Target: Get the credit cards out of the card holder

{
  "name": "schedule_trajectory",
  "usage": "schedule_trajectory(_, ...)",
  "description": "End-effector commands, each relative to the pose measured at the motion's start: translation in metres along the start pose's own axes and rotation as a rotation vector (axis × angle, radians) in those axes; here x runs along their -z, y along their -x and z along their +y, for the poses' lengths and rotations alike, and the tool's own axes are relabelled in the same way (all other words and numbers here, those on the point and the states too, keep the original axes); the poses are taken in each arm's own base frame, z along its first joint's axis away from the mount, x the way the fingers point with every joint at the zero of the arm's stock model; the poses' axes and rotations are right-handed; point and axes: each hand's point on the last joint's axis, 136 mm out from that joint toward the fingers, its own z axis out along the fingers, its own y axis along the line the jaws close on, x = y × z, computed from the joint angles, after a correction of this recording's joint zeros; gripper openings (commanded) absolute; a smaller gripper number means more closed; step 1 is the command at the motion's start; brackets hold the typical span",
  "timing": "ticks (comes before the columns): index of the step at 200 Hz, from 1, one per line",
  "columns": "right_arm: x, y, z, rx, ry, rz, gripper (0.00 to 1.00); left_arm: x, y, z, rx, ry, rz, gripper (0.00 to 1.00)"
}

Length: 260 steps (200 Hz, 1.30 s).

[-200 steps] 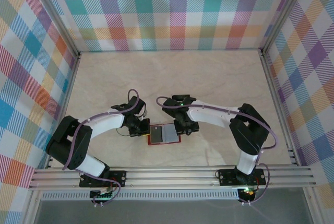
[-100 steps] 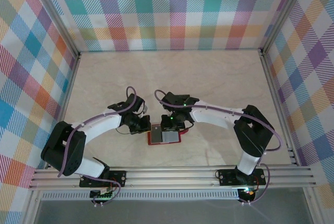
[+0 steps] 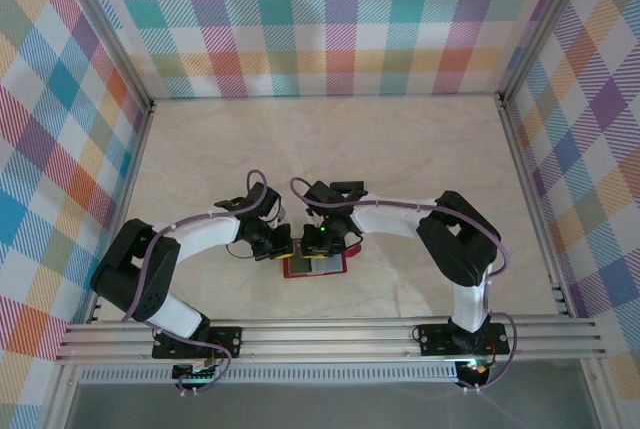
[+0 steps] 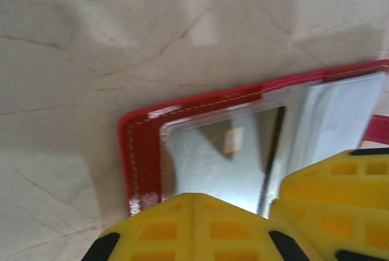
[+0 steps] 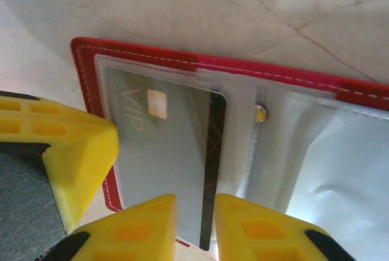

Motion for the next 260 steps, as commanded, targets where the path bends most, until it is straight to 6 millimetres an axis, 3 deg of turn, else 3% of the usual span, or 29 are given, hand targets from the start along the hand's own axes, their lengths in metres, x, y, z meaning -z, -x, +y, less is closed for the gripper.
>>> schedule_trajectory(1, -0.002, 0.0, -0.009, -0.006, -0.028, 0.006, 0.3, -0.003, -0.006, 0.018, 0.004, 0.072, 0.015, 0.0)
schedule_trajectory(64, -0.002, 0.0, 0.002, -0.003, 0.052, -0.004, 0.29, -0.004, -0.008, 0.023, 0.0, 0.094, 0.023, 0.0)
schedule_trajectory(112, -0.004, 0.0, 0.005, -0.02, 0.097, 0.001, 0.21, -0.004, -0.006, 0.022, -0.001, 0.093, 0.022, 0.0)
schedule_trajectory(173, 0.008, 0.002, 0.01, -0.037, 0.152, -0.026, 0.17, -0.006, -0.006, 0.022, -0.001, 0.097, 0.026, 0.0)
schedule_trajectory(230, 0.019, 0.007, 0.024, -0.065, 0.36, -0.055, 0.16, -0.005, -0.006, 0.022, -0.002, 0.1, 0.028, 0.0)
schedule_trajectory(260, 0.014, 0.006, 0.022, -0.086, 0.39, -0.039, 0.17, -0.005, -0.006, 0.021, -0.002, 0.097, 0.025, 0.0)
